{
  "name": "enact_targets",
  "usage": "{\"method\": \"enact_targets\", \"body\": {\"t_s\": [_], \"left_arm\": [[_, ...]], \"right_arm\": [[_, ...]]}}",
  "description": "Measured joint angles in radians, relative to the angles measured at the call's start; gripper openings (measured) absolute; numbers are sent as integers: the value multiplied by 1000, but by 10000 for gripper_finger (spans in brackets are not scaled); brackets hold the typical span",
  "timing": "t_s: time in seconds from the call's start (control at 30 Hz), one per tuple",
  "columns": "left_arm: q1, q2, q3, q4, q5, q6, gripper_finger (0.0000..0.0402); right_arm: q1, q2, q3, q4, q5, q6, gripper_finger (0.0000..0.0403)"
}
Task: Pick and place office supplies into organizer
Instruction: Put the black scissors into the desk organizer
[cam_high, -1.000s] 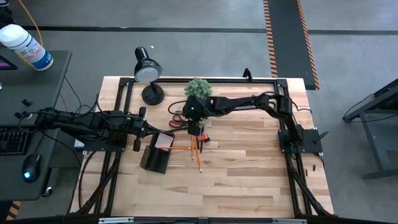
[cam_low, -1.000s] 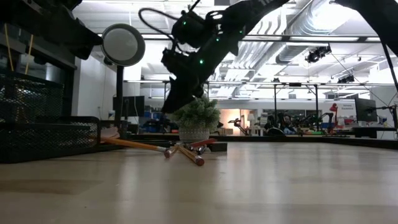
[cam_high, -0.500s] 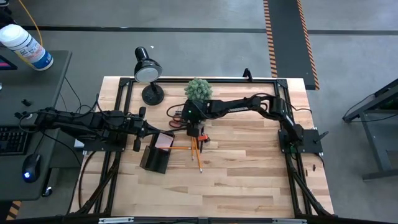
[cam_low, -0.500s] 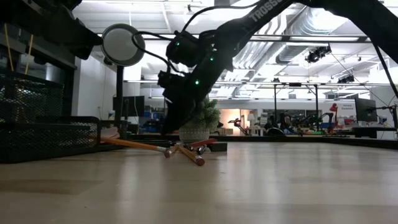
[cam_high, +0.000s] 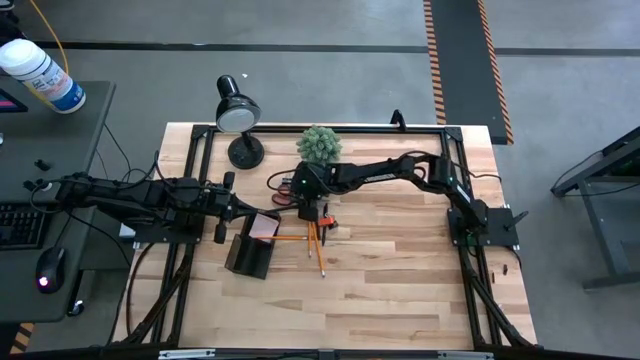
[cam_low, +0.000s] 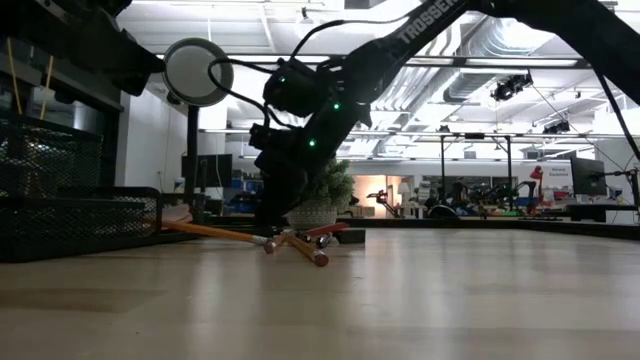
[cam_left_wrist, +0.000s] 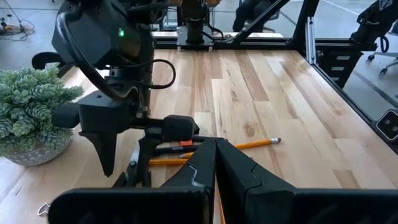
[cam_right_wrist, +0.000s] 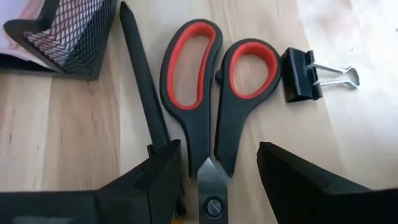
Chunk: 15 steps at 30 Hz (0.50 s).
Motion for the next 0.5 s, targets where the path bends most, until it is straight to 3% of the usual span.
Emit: {"method": "enact_targets", "body": {"t_s": [0.5], "left_arm": [[0, 0, 0, 0, 0, 0, 1]], "right_arm": [[-6, 43, 1, 0, -53, 26, 183]]}}
